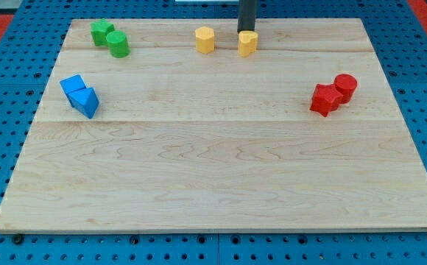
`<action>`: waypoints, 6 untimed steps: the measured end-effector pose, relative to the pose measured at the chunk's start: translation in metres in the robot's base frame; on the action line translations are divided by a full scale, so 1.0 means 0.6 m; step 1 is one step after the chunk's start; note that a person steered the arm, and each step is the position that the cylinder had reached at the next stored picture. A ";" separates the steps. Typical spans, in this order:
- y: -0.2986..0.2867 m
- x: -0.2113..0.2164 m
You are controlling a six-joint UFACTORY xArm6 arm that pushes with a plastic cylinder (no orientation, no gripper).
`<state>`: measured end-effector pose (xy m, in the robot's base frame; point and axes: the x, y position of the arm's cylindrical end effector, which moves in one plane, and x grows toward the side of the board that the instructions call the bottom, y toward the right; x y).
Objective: Drag the yellow hexagon to the parallel right of the green circle
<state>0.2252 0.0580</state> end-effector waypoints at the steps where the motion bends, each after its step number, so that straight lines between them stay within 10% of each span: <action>1: -0.016 -0.028; 6: -0.164 -0.025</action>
<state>0.2099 -0.0401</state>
